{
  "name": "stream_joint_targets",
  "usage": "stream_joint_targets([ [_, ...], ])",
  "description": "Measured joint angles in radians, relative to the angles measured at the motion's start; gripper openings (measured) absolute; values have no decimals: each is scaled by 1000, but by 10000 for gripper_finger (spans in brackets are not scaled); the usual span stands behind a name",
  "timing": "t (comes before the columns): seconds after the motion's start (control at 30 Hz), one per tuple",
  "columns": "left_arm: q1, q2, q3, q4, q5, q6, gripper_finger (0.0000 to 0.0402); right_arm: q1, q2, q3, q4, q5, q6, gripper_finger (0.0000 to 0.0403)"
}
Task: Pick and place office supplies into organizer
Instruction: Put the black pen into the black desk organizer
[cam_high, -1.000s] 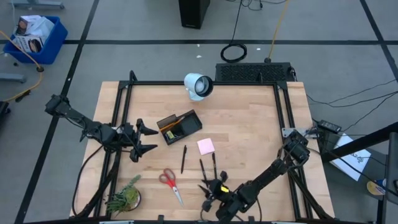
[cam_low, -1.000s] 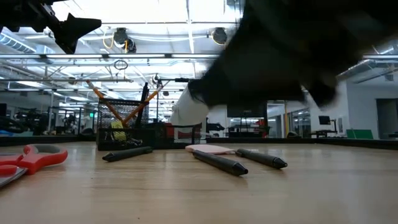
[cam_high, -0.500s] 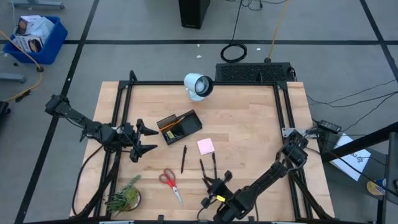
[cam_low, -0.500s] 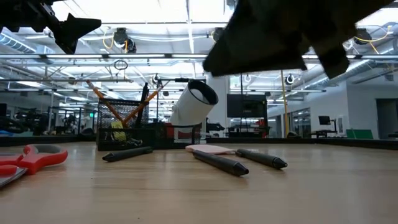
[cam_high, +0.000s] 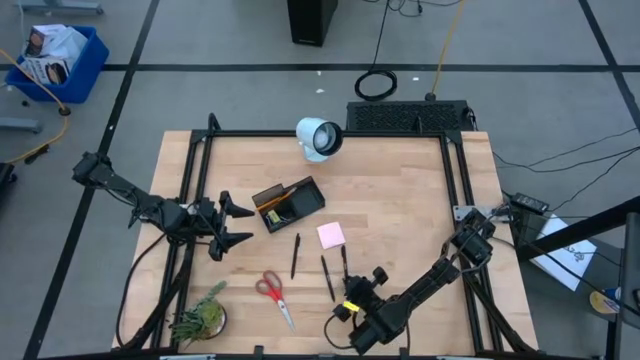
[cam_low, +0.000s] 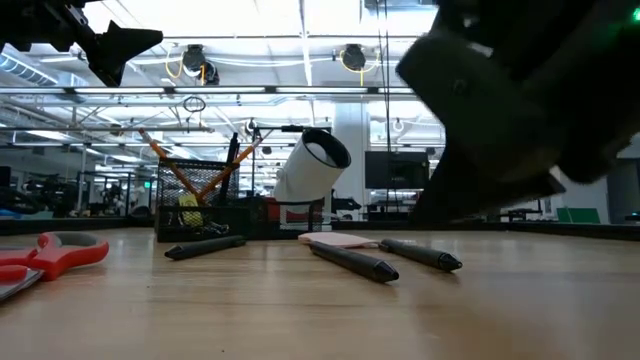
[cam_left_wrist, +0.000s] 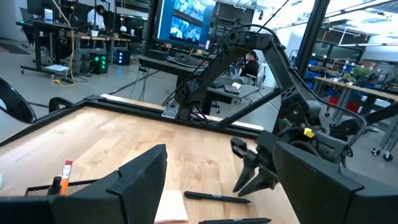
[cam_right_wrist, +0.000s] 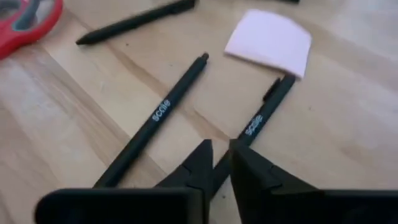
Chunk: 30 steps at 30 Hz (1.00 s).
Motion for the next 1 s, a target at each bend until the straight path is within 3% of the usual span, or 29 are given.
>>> stream_joint_targets([
  [0.3, 0, 0, 0, -1, 0, -2, 296, -10, 0, -66, 78, -13, 3, 122],
  [0.5, 0, 0, 0, -2, 0, -7, 296, -22, -5, -145, 194, -32, 9, 140],
  [0.77, 0, 0, 0, 0, 0, -24, 296, -19, -6, -237, 225, -47, 4, 105],
  [1.0, 0, 0, 0, 0, 0, -25, 296, -4, -8, -339, 330, -39, -24, 31],
])
